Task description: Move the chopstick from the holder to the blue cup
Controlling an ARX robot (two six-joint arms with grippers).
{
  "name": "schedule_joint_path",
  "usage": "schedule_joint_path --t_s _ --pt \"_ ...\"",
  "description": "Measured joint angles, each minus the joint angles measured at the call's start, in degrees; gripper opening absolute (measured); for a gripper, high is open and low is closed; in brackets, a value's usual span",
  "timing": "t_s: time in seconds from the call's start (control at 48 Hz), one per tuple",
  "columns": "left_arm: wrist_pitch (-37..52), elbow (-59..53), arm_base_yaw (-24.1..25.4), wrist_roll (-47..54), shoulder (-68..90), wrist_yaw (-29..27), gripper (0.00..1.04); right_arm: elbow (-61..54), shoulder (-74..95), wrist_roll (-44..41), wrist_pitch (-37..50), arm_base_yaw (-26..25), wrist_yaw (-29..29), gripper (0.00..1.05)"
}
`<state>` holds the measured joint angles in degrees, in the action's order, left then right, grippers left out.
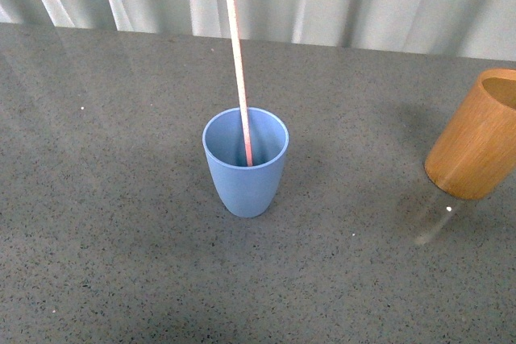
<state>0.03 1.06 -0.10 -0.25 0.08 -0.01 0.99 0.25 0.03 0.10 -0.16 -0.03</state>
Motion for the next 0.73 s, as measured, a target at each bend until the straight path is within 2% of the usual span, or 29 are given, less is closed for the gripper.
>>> schedule_joint_path --t_s 0.188,0.729 --pt "0.0 0.0 0.0 0.0 0.0 0.0 0.98 0.0 0.0 0.0 0.0 0.0 0.0 0.96" --pt "0.0 0.0 0.0 0.0 0.0 0.0 0.98 0.0 0.0 0.0 0.0 0.0 0.0 0.95"
